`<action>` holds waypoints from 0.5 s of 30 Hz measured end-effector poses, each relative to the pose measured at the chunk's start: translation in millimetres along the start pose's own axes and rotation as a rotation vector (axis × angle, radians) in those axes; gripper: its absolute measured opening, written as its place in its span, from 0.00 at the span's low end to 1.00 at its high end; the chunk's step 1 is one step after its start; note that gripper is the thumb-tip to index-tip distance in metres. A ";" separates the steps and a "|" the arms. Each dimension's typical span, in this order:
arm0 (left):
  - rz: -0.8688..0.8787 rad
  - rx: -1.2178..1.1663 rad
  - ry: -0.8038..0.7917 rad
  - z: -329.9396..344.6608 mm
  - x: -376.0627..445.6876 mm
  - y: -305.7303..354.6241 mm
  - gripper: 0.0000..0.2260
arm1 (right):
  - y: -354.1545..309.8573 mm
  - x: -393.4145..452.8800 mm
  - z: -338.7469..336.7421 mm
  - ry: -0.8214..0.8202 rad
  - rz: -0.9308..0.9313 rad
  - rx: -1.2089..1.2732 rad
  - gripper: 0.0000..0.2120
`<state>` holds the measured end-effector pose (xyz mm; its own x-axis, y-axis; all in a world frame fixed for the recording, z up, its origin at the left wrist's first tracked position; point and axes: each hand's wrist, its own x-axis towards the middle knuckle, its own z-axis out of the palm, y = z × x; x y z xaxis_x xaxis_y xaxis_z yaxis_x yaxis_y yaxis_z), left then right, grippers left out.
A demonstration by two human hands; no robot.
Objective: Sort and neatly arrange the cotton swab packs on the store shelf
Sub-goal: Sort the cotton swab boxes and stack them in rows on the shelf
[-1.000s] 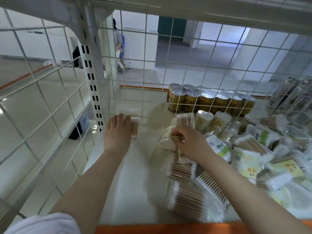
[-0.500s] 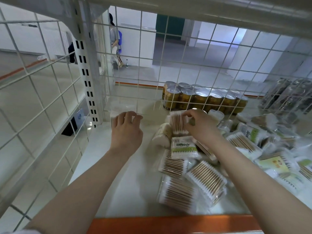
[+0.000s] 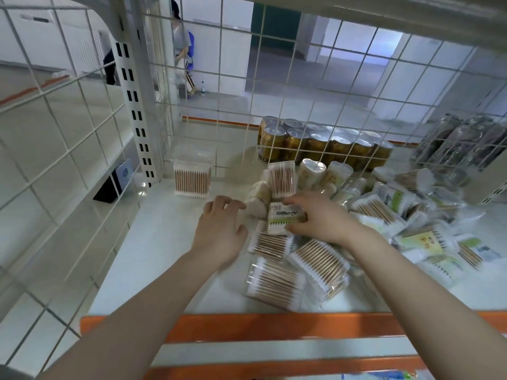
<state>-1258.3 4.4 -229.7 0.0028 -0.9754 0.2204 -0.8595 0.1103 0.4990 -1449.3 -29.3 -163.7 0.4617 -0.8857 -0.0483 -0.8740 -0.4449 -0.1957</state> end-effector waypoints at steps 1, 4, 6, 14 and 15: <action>-0.010 -0.012 -0.004 0.5 -2.5 -0.6 0.19 | 0.0 -0.4 -0.1 -0.022 -0.005 -0.030 0.29; -0.032 -0.025 -0.010 0.4 -9.8 -2.1 0.19 | -1.1 2.7 1.7 -0.065 -0.022 -0.064 0.33; -0.033 -0.017 -0.008 -0.1 -14.4 -3.7 0.18 | -3.5 6.6 2.9 -0.086 -0.030 -0.097 0.35; -0.066 -0.057 0.012 -7.4 -24.0 -6.6 0.16 | -9.0 23.5 11.4 -0.149 0.010 -0.175 0.36; -0.071 -0.064 0.009 -8.6 -25.2 -6.8 0.16 | -9.9 23.1 11.7 -0.148 0.009 -0.168 0.36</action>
<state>-1248.1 29.8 -231.4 0.0677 -0.9795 0.1898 -0.8224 0.0529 0.5664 -1428.3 -43.8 -174.3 0.4599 -0.8664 -0.1947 -0.8856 -0.4634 -0.0297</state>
